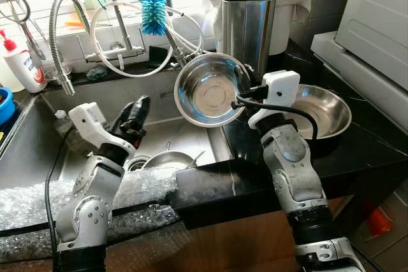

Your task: Kitchen organization

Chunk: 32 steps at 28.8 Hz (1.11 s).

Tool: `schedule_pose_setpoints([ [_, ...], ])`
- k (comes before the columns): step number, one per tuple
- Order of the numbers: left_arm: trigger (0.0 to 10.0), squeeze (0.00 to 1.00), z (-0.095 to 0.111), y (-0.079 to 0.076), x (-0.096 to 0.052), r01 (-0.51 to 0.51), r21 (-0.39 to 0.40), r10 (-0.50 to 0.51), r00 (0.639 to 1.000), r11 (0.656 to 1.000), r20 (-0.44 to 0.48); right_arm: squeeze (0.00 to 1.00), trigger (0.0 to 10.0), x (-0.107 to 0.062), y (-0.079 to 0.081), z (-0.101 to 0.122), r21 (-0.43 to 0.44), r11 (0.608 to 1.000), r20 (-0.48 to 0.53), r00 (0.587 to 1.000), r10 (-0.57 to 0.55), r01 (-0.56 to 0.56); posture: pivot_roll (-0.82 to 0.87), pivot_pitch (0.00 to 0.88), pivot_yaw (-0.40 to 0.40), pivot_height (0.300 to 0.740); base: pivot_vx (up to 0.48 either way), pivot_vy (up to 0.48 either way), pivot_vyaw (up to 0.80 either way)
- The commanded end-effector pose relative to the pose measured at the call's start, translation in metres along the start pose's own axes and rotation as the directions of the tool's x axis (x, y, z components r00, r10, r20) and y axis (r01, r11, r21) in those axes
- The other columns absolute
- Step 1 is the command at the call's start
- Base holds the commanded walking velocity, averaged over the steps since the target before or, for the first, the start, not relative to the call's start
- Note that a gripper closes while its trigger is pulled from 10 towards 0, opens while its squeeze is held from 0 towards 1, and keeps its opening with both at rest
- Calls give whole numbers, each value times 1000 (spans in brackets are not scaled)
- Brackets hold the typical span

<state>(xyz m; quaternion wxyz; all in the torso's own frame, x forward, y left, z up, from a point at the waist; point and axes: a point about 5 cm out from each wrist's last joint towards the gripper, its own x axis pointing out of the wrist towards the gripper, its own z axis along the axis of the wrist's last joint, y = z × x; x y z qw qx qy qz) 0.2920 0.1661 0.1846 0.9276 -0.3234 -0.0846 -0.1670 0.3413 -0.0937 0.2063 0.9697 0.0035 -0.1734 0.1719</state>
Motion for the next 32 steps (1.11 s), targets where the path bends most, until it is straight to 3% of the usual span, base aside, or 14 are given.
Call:
schedule_pose_setpoints([
  [1, 10000, 216, 0, -5, -1, 32, 14, -32, 999, 999, -30, 0, 10000, 7, 5, 8, -14, 1000, 41, 999, 25, -24, -39, 0, 106, 740, 0, 0, 0],
  [3, 10000, 216, 0, -6, -1, 40, 21, -39, 998, 999, -45, 0, 10000, 8, 6, 9, -14, 1000, 44, 999, 27, -26, -39, 0, 105, 740, 0, 0, 0],
  [4, 10000, 0, -2, -7, -1, 47, 14, -46, 997, 999, -57, 0, 10000, 8, 6, 9, -16, 999, 45, 998, 32, -31, -38, 0, 105, 740, 0, 0, 0],
  [18, 10000, 0, -13, -22, 0, 108, -76, -115, 989, 991, -96, 0, 10000, 6, 24, 1, -52, 989, 30, 989, 142, -141, -37, 0, 104, 740, 0, 0, 0],
  [26, 10000, 0, -17, -23, -2, 113, -67, -120, 986, 991, -118, 0, 10000, 6, 25, 1, -52, 988, 33, 989, 146, -144, -36, 0, 104, 740, 0, 0, 0],
  [27, 8941, 0, -17, -23, -2, 107, -63, -114, 986, 992, -117, 0, 10000, 6, 25, 1, -53, 988, 34, 989, 146, -144, -37, 0, 106, 740, 0, 0, 0],
  [28, 8941, 0, -17, -23, -2, 103, -60, -110, 987, 993, -117, 0, 10000, 6, 25, 2, -53, 988, 35, 989, 146, -144, -37, 0, 106, 740, 0, 0, 0],
  [29, 784, 0, -17, -23, -1, 100, -57, -106, 988, 993, -114, 0, 10000, 6, 25, 1, -57, 988, 34, 989, 147, -145, -37, 0, 105, 740, 0, 0, 0],
  [30, 0, 0, -17, -23, -1, 97, -56, -103, 988, 994, -112, 0, 10000, 6, 25, 1, -59, 988, 33, 989, 148, -145, -37, 0, 105, 740, 0, 0, 0],
  [32, 0, 0, -17, -23, -1, 99, -56, -105, 988, 994, -115, 0, 10000, 6, 26, 1, -59, 987, 34, 988, 149, -147, -37, 0, 104, 740, 0, 0, 0],
])
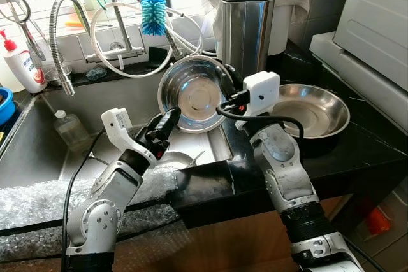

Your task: Kitchen organization

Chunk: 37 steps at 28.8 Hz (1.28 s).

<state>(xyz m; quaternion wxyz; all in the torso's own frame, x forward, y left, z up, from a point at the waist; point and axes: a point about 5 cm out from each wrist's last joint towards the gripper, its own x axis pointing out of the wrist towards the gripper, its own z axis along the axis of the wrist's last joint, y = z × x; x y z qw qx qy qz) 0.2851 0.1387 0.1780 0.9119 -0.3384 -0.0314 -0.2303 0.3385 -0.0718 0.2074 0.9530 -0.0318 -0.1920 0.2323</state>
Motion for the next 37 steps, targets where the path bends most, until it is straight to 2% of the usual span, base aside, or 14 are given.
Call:
schedule_pose_setpoints([
  [1, 0, 0, 5, -4, 0, 15, 18, -16, 1000, 1000, 13, 0, 10000, 2, 4, 1, -3, 1000, 9, 1000, 13, -13, -37, 0, 104, 740, 0, 0, 0],
  [15, 0, 0, 2, -3, 0, 1, 25, -1, 1000, 1000, 4, 0, 10000, 3, 10, 4, -2, 999, 24, 999, 49, -49, -33, 0, 103, 740, 0, 0, 0],
  [16, 0, 0, 1, -3, -1, 1, 25, -1, 1000, 1000, 2, 471, 10000, 3, 11, 4, -1, 999, 25, 998, 52, -52, -34, 0, 104, 740, 0, 0, 0],
  [17, 0, 0, 1, -3, -1, 2, 26, -2, 1000, 1000, 1, 471, 10000, 2, 11, 4, -1, 999, 26, 998, 54, -54, -34, 0, 104, 740, 0, 0, 0],
  [18, 0, 0, 1, -3, -1, 1, 24, -1, 1000, 1000, 0, 1000, 10000, 3, 12, 4, 2, 998, 26, 998, 60, -60, -33, 0, 102, 740, 0, 0, 0],
  [29, 0, 0, 1, -3, 0, -6, 23, 6, 1000, 1000, 6, 1000, 10000, 4, 14, 5, 0, 997, 35, 997, 71, -71, -31, 0, 102, 740, 0, 0, 0],
  [30, 0, 0, 1, -3, 0, -11, 25, 11, 1000, 1000, 9, 961, 10000, 4, 14, 6, -1, 997, 38, 997, 71, -71, -34, 0, 104, 740, 0, 0, 0],
  [31, 0, 0, 1, -3, 0, -15, 25, 15, 1000, 1000, 12, 698, 10000, 4, 14, 6, -1, 997, 39, 997, 71, -71, -33, 0, 104, 740, 0, 0, 0],
  [32, 0, 0, 1, -3, 0, -15, 25, 15, 1000, 1000, 12, 698, 10000, 4, 14, 6, -1, 997, 39, 997, 71, -71, -33, 0, 104, 740, 0, 0, 0],
  [33, 0, 0, 1, -3, 1, -24, 28, 24, 1000, 999, 18, 0, 10000, 4, 14, 8, 0, 998, 42, 997, 70, -70, -34, 0, 105, 740, 0, 0, 0],
  [37, 0, 0, 2, -2, 1, -34, 34, 33, 999, 999, 24, 0, 10000, 5, 14, 9, 2, 998, 45, 997, 68, -68, -34, 0, 105, 740, 0, 0, 0],
])
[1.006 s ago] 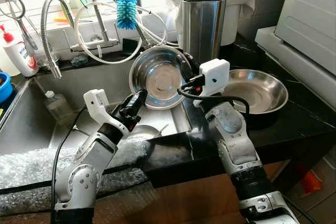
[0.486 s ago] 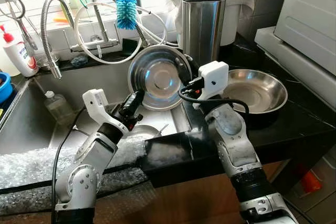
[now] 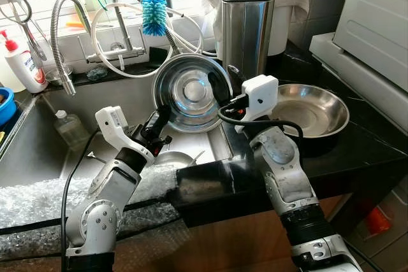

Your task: Kitchen organization

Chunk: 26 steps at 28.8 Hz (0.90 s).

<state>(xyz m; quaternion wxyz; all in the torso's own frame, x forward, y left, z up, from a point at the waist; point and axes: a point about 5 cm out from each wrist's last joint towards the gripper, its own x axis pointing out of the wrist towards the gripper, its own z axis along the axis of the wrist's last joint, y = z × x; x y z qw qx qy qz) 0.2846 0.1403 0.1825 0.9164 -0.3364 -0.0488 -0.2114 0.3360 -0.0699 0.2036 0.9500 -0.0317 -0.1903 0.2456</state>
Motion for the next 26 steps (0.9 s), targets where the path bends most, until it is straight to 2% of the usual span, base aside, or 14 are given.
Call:
schedule_pose_setpoints([
  [1, 0, 0, -3, 0, 1, -8, 19, 8, 1000, 1000, -19, 0, 10000, 7, 10, 12, -4, 999, 46, 998, 41, -41, -34, 0, 105, 740, 0, 0, 0],
  [4, 0, 0, 11, 11, 6, -123, -4, 123, 987, 992, 107, 0, 10000, 8, 17, 25, 128, 989, 80, 995, 67, -77, -43, 0, 106, 740, 0, 0, 0],
  [5, 0, 0, 11, 11, 6, -123, -4, 123, 987, 992, 107, 0, 10000, 8, 17, 25, 128, 989, 80, 995, 67, -77, -43, 0, 106, 740, 0, 0, 0],
  [8, 0, 0, 16, 14, 7, -164, -11, 164, 975, 986, 153, 0, 10000, 6, 25, 27, 229, 964, 87, 989, 119, -136, -46, 0, 108, 740, 0, 0, 0],
  [12, 0, 0, 22, 18, 7, -235, -7, 231, 949, 972, 217, 0, 10000, 1, 33, 27, 245, 956, 88, 985, 147, -165, -46, 0, 106, 740, 0, 0, 0],
  [13, 0, 0, 27, 22, 7, -290, 25, 274, 927, 957, 255, 0, 10000, -2, 33, 26, 234, 960, 80, 987, 136, -151, -48, 0, 105, 740, 0, 0, 0],
  [14, 0, 0, 27, 22, 7, -290, 25, 274, 927, 957, 255, 0, 10000, -2, 33, 26, 234, 960, 80, 987, 136, -151, -48, 0, 105, 740, 0, 0, 0],
  [15, 510, 0, 29, 24, 7, -312, 40, 290, 919, 949, 266, 0, 10000, -3, 33, 25, 229, 963, 76, 989, 125, -140, -51, 0, 106, 740, 0, 0, 0],
  [16, 3490, 0, 33, 26, 7, -348, 82, 312, 904, 934, 293, 0, 10000, -5, 31, 25, 221, 970, 64, 994, 94, -106, -54, 0, 106, 740, 0, 0, 0],
  [17, 10000, 0, 39, 29, 7, -382, 128, 327, 890, 915, 318, 0, 10000, -9, 27, 23, 182, 981, 51, 997, 54, -62, -55, 0, 107, 740, 0, 0, 0],
  [20, 10000, 0, 49, 36, 6, -431, 205, 343, 869, 879, 357, 0, 10000, -17, 22, 21, 124, 992, 25, 1000, -5, 2, -57, 0, 108, 740, 0, 0, 0],
  [24, 10000, 0, 59, 51, 2, -467, 335, 346, 865, 818, 362, 0, 10000, -33, 17, 14, 72, 996, -21, 998, -53, 55, -66, 0, 114, 740, 0, 0, 0],
  [25, 10000, 0, 63, 57, -2, -478, 394, 343, 865, 785, 366, 0, 10000, -42, 14, 10, 58, 995, -45, 996, -80, 82, -66, 0, 115, 740, 0, 0, 0],
  [26, 10000, 0, 63, 57, -2, -478, 394, 343, 865, 785, 366, 0, 10000, -42, 14, 10, 58, 995, -45, 996, -80, 82, -66, 0, 115, 740, 0, 0, 0],
])
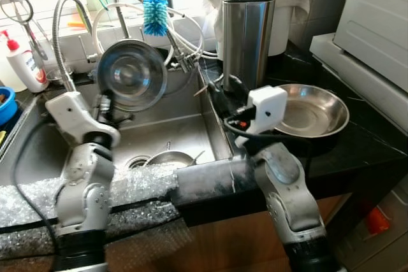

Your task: Kitchen organization

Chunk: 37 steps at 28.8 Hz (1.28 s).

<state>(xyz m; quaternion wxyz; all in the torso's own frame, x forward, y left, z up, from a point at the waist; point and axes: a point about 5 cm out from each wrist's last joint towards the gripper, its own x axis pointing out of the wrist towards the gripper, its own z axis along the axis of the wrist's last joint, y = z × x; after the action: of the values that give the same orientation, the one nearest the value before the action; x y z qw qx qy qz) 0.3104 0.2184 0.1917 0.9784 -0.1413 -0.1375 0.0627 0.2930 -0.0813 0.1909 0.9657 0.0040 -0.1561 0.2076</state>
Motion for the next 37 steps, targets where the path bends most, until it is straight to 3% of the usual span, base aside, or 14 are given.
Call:
schedule_pose_setpoints([
  [1, 10000, 0, 5, 8, 1, 4, 87, -6, 1000, 996, 22, 0, 10000, -7, -3, 2, -19, 999, -6, 1000, -31, 31, -68, 0, 117, 740, 0, 0, 0],
  [4, 10000, 0, -2, 22, 0, -26, 163, 25, 1000, 986, 8, 0, 10000, -25, -12, -4, -60, 993, -33, 994, -100, 98, -74, 0, 118, 740, 0, 0, 0],
  [15, 10000, 0, -15, 38, 0, -17, 323, 21, 1000, 946, -9, 0, 10000, -58, -16, -22, -140, 981, -125, 980, -155, 137, -90, 0, 132, 740, 0, 0, 0],
  [20, 10000, 0, -14, 44, 5, -14, 404, 24, 1000, 915, -18, 0, 10000, -62, -14, -25, -143, 980, -139, 977, -160, 140, -90, 0, 134, 740, 0, 0, 0],
  [24, 10000, 0, -25, 51, 17, 36, 554, 41, 991, 832, -126, 0, 10000, -67, -12, -26, -156, 977, -149, 974, -168, 145, -105, 0, 145, 740, 0, 0, 0],
  [26, 10000, 0, -26, 52, 18, 41, 562, 43, 990, 826, -136, 0, 10000, -67, -12, -26, -156, 977, -150, 974, -170, 147, -105, 0, 145, 740, 0, 0, 0],
  [29, 10000, 0, -33, 48, 21, 94, 609, 18, 984, 788, -175, 0, 10000, -67, -11, -26, -157, 976, -149, 974, -172, 149, -114, 0, 151, 740, 0, 0, 0],
  [37, 10000, 0, -37, 48, 25, 113, 625, 13, 981, 772, -193, 0, 10000, -67, -10, -26, -158, 976, -149, 973, -175, 151, -114, 0, 151, 740, 0, 0, 0],
])
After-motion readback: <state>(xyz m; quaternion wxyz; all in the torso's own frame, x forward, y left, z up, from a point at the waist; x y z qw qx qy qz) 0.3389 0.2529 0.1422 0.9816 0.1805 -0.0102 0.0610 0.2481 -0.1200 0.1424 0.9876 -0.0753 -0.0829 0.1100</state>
